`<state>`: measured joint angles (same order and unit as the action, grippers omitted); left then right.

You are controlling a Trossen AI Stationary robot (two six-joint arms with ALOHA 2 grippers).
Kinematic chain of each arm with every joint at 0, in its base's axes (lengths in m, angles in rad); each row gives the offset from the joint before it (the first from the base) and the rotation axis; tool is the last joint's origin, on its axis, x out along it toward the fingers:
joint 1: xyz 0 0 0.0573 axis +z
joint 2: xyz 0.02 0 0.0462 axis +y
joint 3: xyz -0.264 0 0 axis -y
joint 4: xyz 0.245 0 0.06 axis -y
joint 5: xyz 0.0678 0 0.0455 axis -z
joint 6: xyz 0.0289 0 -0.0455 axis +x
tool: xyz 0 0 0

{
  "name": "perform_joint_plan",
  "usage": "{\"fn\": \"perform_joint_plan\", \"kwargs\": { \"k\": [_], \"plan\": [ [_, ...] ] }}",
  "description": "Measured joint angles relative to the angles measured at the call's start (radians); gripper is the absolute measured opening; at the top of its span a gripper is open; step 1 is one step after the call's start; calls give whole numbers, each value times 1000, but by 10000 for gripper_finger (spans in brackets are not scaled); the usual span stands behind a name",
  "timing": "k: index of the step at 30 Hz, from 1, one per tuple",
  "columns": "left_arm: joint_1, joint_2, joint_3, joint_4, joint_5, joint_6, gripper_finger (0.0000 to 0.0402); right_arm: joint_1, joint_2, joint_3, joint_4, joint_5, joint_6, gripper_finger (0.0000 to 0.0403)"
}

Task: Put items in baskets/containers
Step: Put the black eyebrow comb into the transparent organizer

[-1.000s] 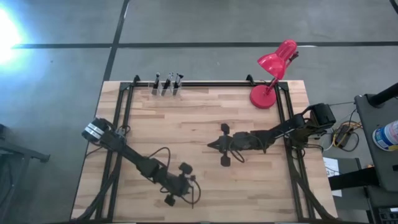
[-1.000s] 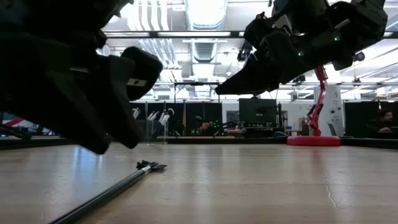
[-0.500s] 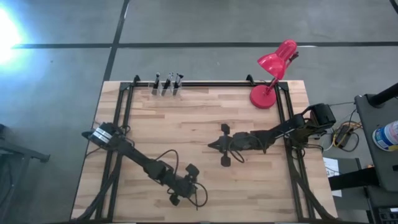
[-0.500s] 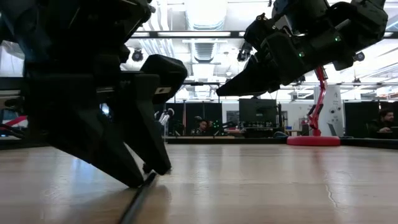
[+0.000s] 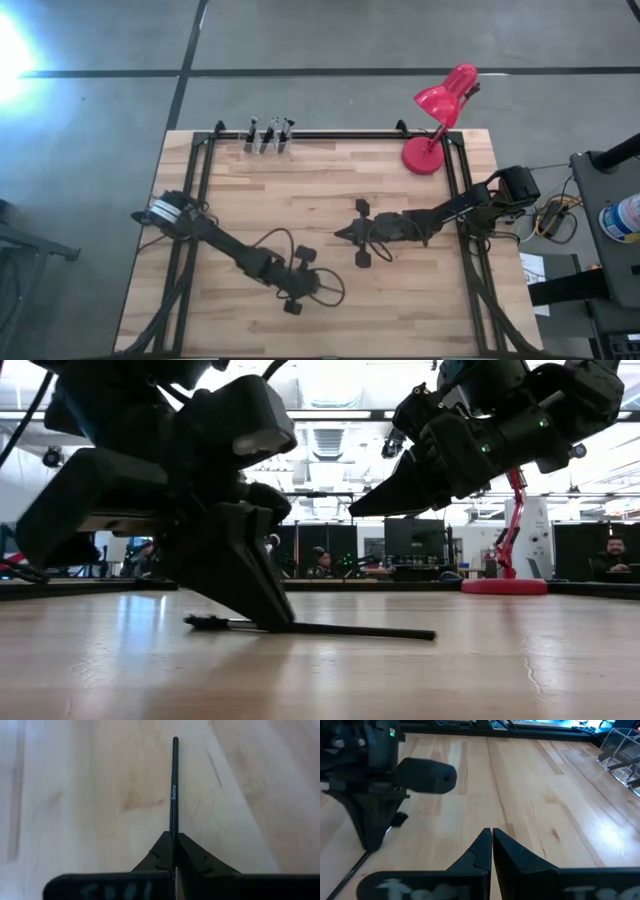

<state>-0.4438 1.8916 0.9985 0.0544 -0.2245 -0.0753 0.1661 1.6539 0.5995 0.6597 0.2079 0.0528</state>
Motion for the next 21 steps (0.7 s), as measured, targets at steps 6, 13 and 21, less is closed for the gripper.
{"fn": "perform_joint_plan", "kwargs": {
  "k": [6,13,21],
  "plan": [
    [-2,-43,-6,-113,-15,-137,28,0,0,0,-7,0,0,9],
    [-42,-63,-6,-200,-72,-222,72,0,0,0,-7,-1,0,9],
    [-64,-93,-6,-323,-108,-279,89,0,0,0,-7,-3,0,9]
  ]
}}
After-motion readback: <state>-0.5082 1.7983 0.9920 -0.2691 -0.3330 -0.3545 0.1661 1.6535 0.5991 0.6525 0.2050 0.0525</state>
